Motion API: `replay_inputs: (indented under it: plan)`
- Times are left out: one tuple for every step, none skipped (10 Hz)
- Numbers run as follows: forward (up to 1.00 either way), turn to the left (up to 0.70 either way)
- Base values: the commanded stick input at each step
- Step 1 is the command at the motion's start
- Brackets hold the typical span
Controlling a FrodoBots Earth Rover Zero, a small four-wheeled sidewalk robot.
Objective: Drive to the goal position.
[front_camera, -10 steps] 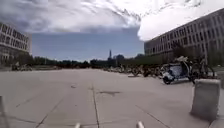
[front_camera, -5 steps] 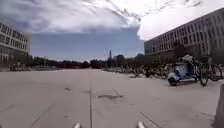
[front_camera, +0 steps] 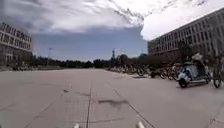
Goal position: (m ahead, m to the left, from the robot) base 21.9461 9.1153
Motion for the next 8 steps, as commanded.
replay_inputs:
  plan:
    - [0.70,0.14]
    - [0.70,0.14]
    - [0.70,0.14]
    - [0.70,0.12]
    - [0.70,0.06]
    - [0.70,0.00]
    - [0.70,0.00]
    - [0.70,0.00]
